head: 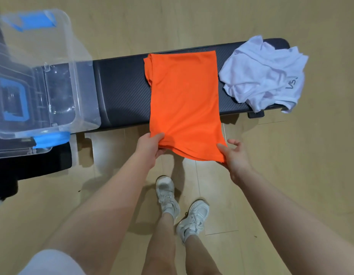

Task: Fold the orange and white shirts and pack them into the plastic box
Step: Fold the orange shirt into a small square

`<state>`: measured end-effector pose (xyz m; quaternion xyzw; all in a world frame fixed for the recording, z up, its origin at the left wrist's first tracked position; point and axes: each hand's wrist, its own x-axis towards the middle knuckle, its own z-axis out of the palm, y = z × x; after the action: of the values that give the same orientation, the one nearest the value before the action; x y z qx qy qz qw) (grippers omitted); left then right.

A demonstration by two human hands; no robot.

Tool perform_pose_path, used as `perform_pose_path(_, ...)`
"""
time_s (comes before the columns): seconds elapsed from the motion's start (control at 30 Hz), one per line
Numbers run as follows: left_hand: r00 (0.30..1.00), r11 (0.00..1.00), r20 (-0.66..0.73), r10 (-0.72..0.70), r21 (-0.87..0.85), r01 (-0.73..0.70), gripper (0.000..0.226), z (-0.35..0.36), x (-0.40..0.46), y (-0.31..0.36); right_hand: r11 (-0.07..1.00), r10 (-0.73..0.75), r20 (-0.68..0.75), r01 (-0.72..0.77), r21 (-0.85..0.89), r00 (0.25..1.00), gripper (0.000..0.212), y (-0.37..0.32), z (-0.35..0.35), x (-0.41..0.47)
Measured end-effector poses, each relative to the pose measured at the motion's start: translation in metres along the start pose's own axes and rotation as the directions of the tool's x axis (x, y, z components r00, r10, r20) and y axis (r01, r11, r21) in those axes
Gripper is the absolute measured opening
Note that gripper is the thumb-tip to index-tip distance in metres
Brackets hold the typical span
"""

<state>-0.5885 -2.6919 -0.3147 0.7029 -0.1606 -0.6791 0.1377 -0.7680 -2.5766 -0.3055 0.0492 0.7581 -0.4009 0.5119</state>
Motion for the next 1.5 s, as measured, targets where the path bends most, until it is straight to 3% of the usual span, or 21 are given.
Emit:
perform_pose_path(0.07,1.000,0.999,-0.013,0.026,0.048,-0.026,0.018,-0.001,-0.017,-0.007,0.998,-0.062,0.013,0.062,-0.025,0.998,0.023,-0.001,-0.013,-0.012)
perform_pose_path(0.2,0.985,0.986,-0.099,0.142,0.101,-0.132,0.044,-0.002,-0.038,-0.007,0.996,-0.079,0.128,0.084,-0.029,0.989,0.023,-0.023,-0.027,-0.028)
perform_pose_path(0.3,0.970,0.965,-0.069,0.231,0.145,-0.220,0.025,0.005,-0.040,0.014,0.998,-0.068,0.160,0.067,0.011,0.985,0.022,-0.056,-0.025,-0.024)
perform_pose_path(0.37,0.977,0.966,-0.015,0.212,0.154,-0.207,0.013,0.013,-0.036,0.035,0.998,-0.069,0.188,0.068,0.014,0.980,0.028,-0.079,-0.021,-0.012)
perform_pose_path(0.5,0.991,0.984,-0.039,0.129,0.130,-0.122,0.020,0.030,-0.015,0.077,0.984,-0.144,0.227,0.163,-0.067,0.963,0.019,-0.116,-0.004,0.022)
perform_pose_path(0.63,0.992,0.949,-0.066,0.111,0.304,-0.086,0.036,0.043,0.018,0.113,0.962,-0.183,0.147,0.208,-0.176,0.972,0.020,-0.138,0.026,0.072)
perform_pose_path(0.7,0.976,0.785,0.004,0.217,0.593,-0.177,0.043,0.044,0.035,0.122,0.942,-0.219,0.061,0.228,-0.247,0.974,0.024,-0.143,0.037,0.095)
perform_pose_path(0.77,0.931,0.494,0.141,0.336,0.815,-0.302,0.046,0.040,0.045,0.122,0.889,-0.287,0.031,0.279,-0.362,0.957,0.024,-0.146,0.046,0.112)
perform_pose_path(0.83,0.885,0.282,0.261,0.386,0.880,-0.383,0.035,0.037,0.053,0.118,0.851,-0.325,0.057,0.318,-0.417,0.944,0.022,-0.146,0.051,0.125)
perform_pose_path(0.9,0.837,0.212,0.317,0.447,0.871,-0.443,0.025,0.037,0.059,0.114,0.862,-0.312,0.069,0.313,-0.400,0.948,0.015,-0.144,0.052,0.132)
perform_pose_path(1.0,0.793,0.257,0.332,0.510,0.821,-0.509,0.030,0.036,0.064,0.114,0.866,-0.323,0.093,0.334,-0.372,0.942,0.014,-0.146,0.051,0.134)
perform_pose_path(1.1,0.835,0.325,0.319,0.449,0.812,-0.485,0.036,0.029,0.069,0.116,0.908,-0.285,0.155,0.318,-0.272,0.946,0.025,-0.151,0.050,0.132)
perform_pose_path(1.17,0.860,0.319,0.302,0.412,0.836,-0.446,0.039,0.024,0.075,0.117,0.915,-0.254,0.195,0.301,-0.270,0.947,0.026,-0.153,0.050,0.136)
perform_pose_path(1.23,0.857,0.247,0.299,0.420,0.871,-0.425,0.036,0.024,0.079,0.118,0.842,-0.309,0.158,0.347,-0.413,0.938,0.020,-0.150,0.050,0.146)
perform_pose_path(1.3,0.830,0.220,0.269,0.488,0.882,-0.416,0.017,0.028,0.080,0.120,0.717,-0.400,0.061,0.353,-0.601,0.915,0.006,-0.147,0.052,0.152)
perform_pose_path(1.37,0.778,0.227,0.188,0.599,0.892,-0.391,0.037,0.034,0.082,0.123,0.671,-0.462,0.025,0.368,-0.643,0.886,0.023,-0.146,0.056,0.153)
perform_pose_path(1.43,0.727,0.243,0.110,0.677,0.900,-0.363,0.050,0.040,0.087,0.128,0.607,-0.503,0.105,0.438,-0.663,0.858,0.041,-0.148,0.062,0.152)
perform_pose_path(1.5,0.771,0.310,0.040,0.635,0.902,-0.302,0.052,0.045,0.094,0.135,0.511,-0.517,0.197,0.485,-0.709,0.833,0.048,-0.150,0.067,0.154)
